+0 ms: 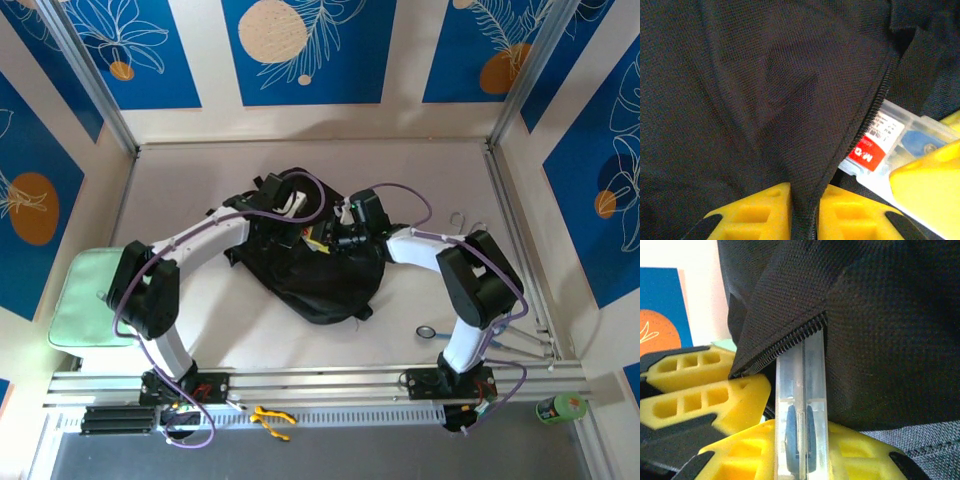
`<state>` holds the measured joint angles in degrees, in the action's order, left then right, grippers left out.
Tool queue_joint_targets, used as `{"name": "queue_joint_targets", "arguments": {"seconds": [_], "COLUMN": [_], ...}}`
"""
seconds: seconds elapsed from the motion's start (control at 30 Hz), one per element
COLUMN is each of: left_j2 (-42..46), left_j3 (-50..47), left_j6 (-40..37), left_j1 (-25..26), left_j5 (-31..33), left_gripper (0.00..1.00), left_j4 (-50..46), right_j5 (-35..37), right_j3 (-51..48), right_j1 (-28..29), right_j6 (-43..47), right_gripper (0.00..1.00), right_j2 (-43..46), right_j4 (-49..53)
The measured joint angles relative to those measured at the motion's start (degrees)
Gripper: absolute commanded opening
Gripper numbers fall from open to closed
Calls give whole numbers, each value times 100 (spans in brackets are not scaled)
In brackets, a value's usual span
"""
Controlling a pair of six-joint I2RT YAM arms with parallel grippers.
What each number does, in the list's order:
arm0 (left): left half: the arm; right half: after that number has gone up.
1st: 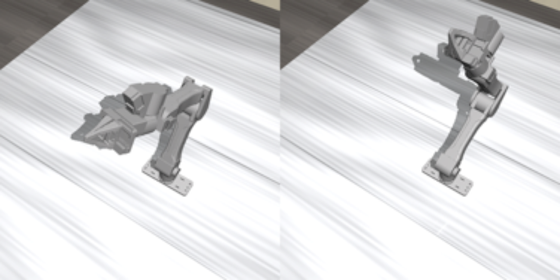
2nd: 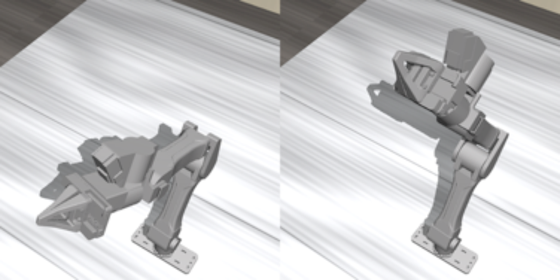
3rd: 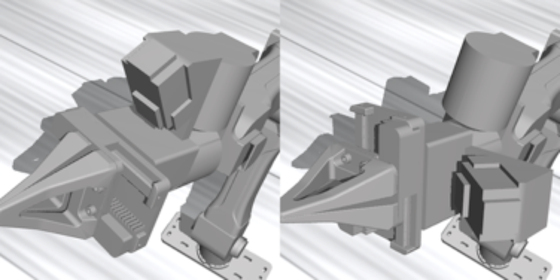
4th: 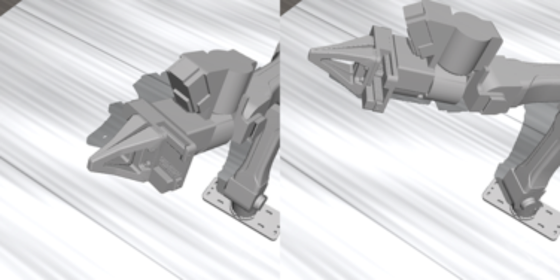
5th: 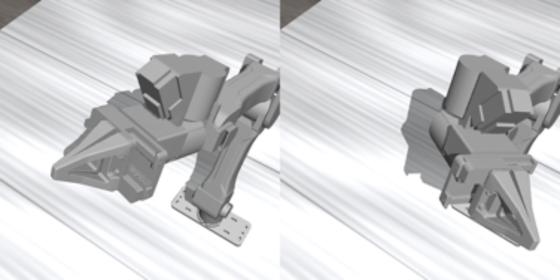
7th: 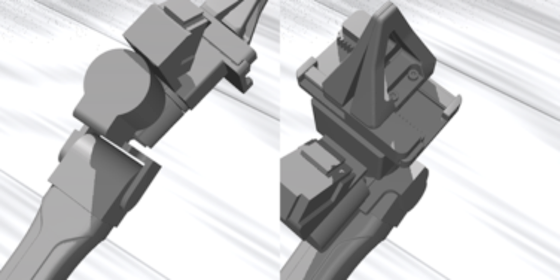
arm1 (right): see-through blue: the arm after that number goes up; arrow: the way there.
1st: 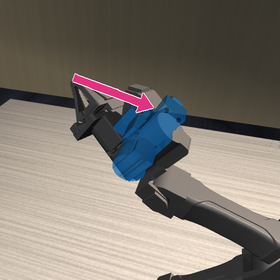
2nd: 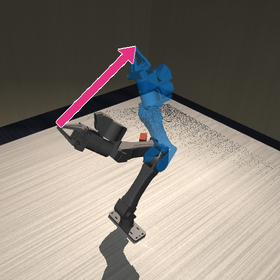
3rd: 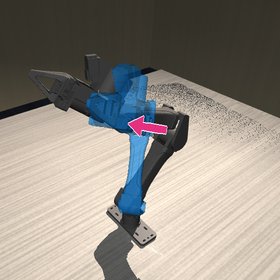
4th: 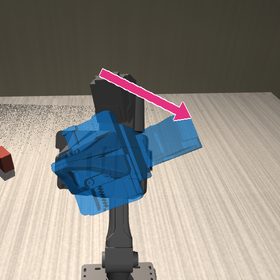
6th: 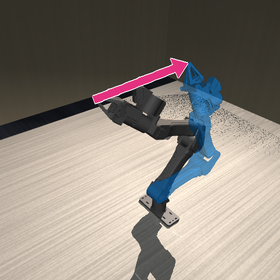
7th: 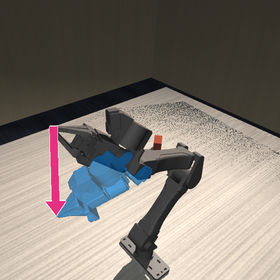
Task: Pack the student bag
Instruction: Place the loose stationery in the student bag.
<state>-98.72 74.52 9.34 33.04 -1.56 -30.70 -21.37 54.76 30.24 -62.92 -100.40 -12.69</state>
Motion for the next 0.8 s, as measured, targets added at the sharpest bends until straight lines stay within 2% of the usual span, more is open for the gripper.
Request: {"name": "queue_joint_targets", "arguments": {"seconds": [0.13, 0.27, 0.37, 0.6, 0.8], "left_j2": [35, 35, 35, 35, 35], "left_j3": [-144, -197, -197, -197, -197], "left_j6": [107, 181, 234, 238, 236], "left_j1": [-105, -155, -162, -181, -181], "left_j5": [-212, -402, -485, -592, -595], "left_gripper": [20, 20, 20, 20, 20], "left_j4": [157, 225, 247, 264, 264], "right_j5": [129, 210, 282, 367, 411], "right_j3": [9, -114, -310, -343, 245], "right_j1": [-33, -127, -173, -118, 37], "right_j6": [-42, -39, -17, 70, 192], "right_gripper": [58, 59, 52, 21, 14], "right_j2": [140, 619, 1058, 1191, 433], "right_j4": [212, 791, 1191, 1578, 1591]}}
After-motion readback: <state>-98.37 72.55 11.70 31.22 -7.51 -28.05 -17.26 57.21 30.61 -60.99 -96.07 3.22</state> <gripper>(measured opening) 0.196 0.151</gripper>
